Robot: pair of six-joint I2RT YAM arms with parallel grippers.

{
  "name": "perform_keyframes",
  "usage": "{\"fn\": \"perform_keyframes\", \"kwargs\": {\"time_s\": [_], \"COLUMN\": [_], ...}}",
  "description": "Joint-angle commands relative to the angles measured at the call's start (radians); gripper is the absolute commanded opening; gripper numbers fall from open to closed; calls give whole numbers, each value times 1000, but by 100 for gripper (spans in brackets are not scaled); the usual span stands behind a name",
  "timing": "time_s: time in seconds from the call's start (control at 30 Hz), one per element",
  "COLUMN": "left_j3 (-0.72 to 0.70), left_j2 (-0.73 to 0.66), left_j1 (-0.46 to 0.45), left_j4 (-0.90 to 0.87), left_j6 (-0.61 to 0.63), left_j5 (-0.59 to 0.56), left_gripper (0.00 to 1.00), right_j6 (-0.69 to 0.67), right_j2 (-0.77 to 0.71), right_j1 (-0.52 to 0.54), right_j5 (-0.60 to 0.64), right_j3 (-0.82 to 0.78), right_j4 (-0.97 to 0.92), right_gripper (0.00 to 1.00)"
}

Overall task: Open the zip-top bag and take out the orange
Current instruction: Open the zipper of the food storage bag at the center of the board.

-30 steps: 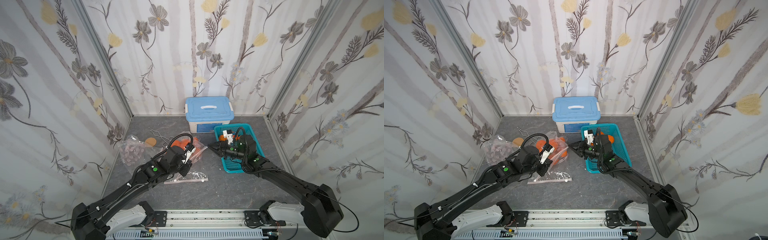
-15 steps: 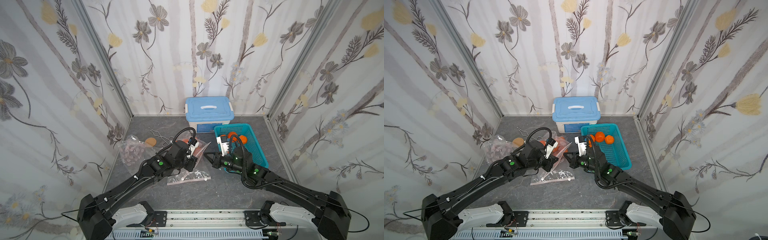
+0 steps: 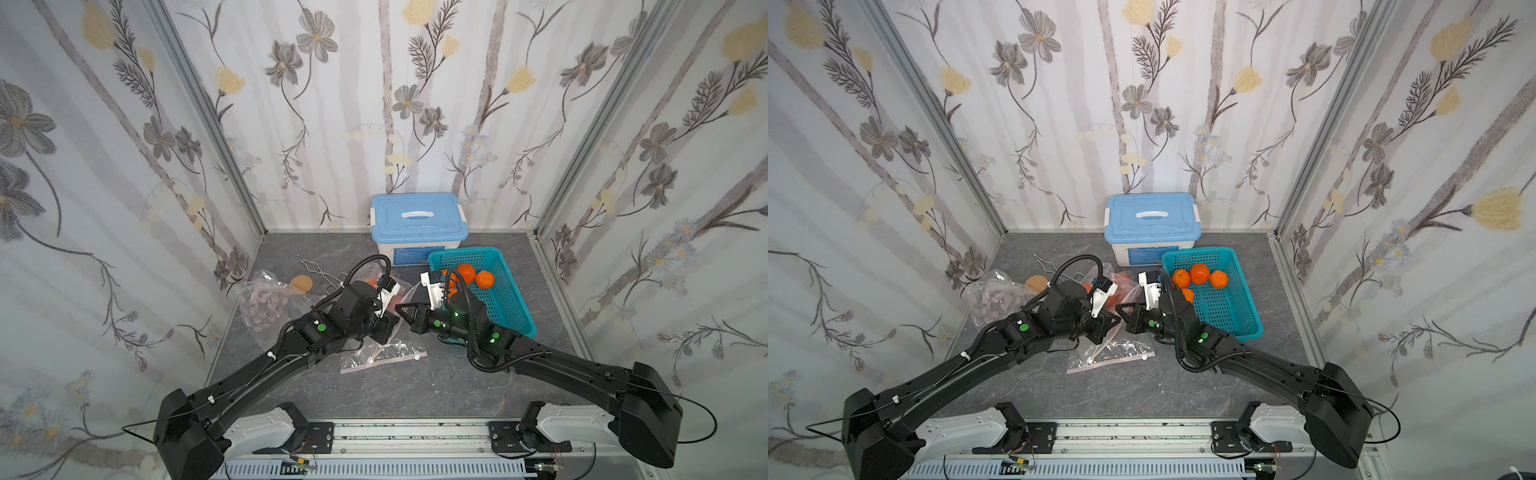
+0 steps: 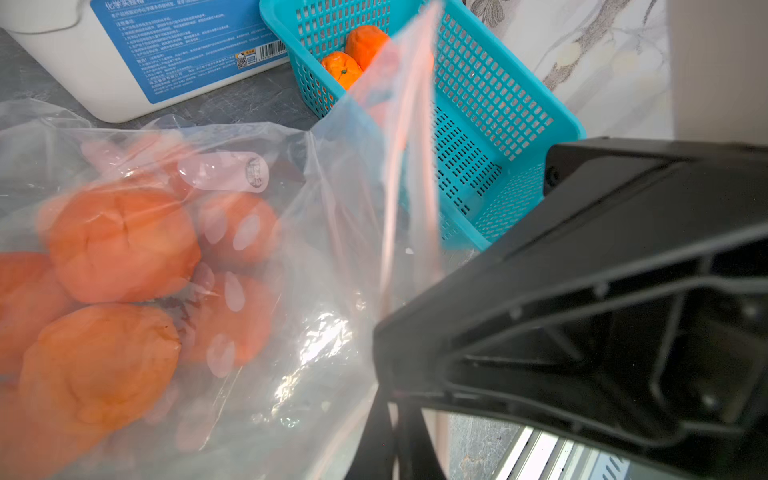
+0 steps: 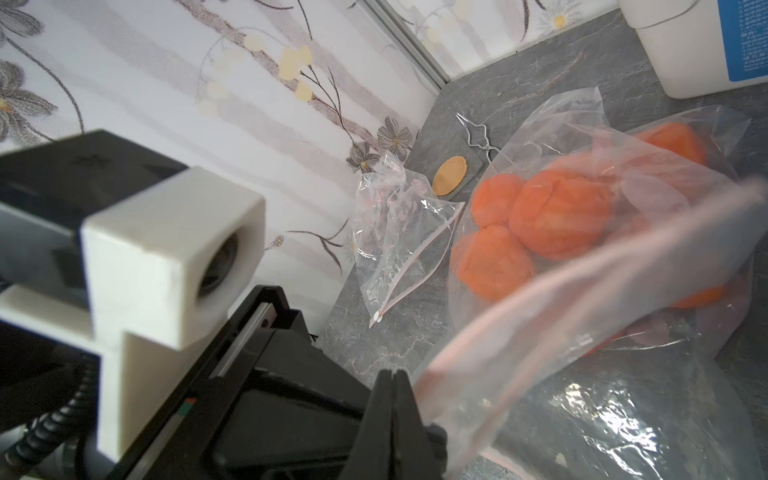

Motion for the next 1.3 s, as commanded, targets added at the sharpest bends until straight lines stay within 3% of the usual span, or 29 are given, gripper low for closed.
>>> {"fn": "perform_keyframes", "kwargs": {"time_s": [0.0, 0.27, 0.47, 0.53, 0.67, 0.83, 0.93, 0.97, 1.03, 1.13, 1.2, 1.27], "left_j3": [8, 66, 50, 47, 60, 77, 88, 86, 88, 125, 147, 149], "left_j2": [-5, 1, -24, -24, -3, 14, 15, 12, 0, -8, 1, 16], "left_j1": [1, 1, 0, 0, 1, 0, 0, 1, 0, 29, 106, 237], "left_j4": [25, -41, 0, 10, 16, 34, 33, 36, 28, -44, -88, -111], "left_j6": [-22, -69, -61, -66, -75, -83, -79, -76, -51, -41, -66, -102], "left_j5": [-1, -34, 27, 58, 108, 128, 132, 136, 131, -5, -66, -42], "left_gripper": [0, 0, 0, 0, 0, 0, 0, 5, 37, 76, 89, 98], "right_j6": [10, 9, 17, 18, 18, 82, 104, 102, 104, 90, 66, 31], "right_j2": [-1, -52, -26, -22, 21, 116, 150, 156, 159, 164, 172, 180], "right_j1": [4, 4, 8, 19, 36, 51, 58, 56, 52, 35, 21, 13], "right_j5": [33, 93, 122, 113, 109, 68, 104, 120, 156, 171, 160, 142], "right_j3": [-1, -91, -67, -53, 23, 58, 56, 45, 0, -65, -95, -116], "right_j4": [11, -3, -53, -29, -26, 31, 16, 21, 59, 100, 137, 184], "right_gripper": [3, 4, 5, 9, 27, 30, 30, 29, 27, 24, 22, 22]}}
